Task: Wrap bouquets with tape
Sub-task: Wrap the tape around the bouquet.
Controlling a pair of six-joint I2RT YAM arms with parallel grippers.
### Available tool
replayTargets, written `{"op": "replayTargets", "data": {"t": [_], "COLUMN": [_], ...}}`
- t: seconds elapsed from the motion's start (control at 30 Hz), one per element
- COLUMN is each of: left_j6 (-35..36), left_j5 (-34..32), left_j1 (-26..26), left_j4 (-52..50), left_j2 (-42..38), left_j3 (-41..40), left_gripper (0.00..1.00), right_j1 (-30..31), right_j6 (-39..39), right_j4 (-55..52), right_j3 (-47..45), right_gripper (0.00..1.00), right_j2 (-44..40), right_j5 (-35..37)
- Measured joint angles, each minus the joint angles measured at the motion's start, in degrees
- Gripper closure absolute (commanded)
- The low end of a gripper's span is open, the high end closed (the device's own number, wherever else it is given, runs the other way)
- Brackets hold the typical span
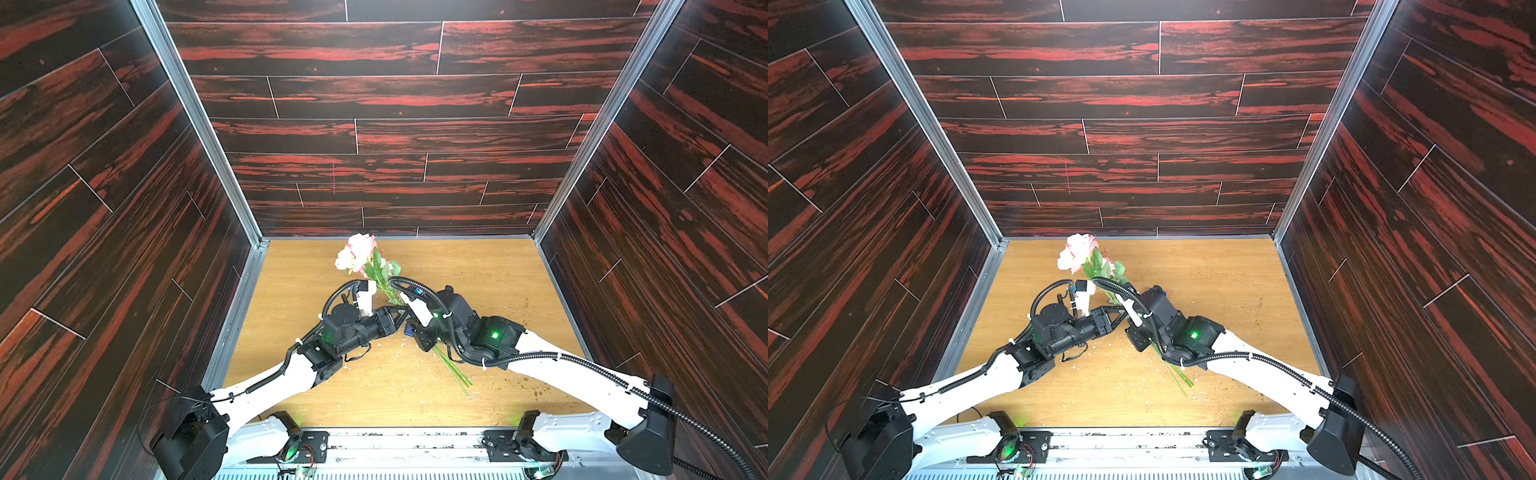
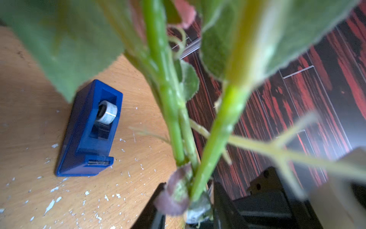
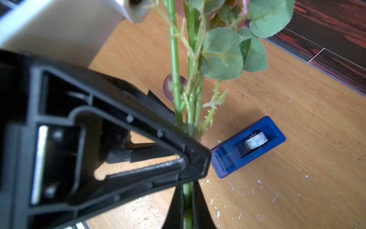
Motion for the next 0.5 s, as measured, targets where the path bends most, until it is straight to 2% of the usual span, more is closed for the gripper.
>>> {"op": "replayTargets", "data": {"t": [0.17, 0.3, 0.5], "left_j6": [0.07, 0.66, 1.42], "left_j5": [-2.93, -4.00, -4.46], "left_j1": [-0.59, -0.68, -0.70], "left_j4": [-5.62, -10.88, -14.62], "left_j2": [-0.85, -0.20, 0.94], "left_j3": [1.55, 4.76, 7.69], "left_gripper": [0.68, 0.78, 0.77], "right_j1": [0.04, 0.20, 0.31], "right_j6": [0.00, 0.00, 0.11], "right_j4": [0.59, 0.52, 0.72], "right_j3": [-1.36, -1.68, -1.70], "right_gripper": [1.00, 1.00, 1.00], "right_j2": [0.00, 0.02, 0.11], "right_j5": [0.09, 0.31, 1.66]}}
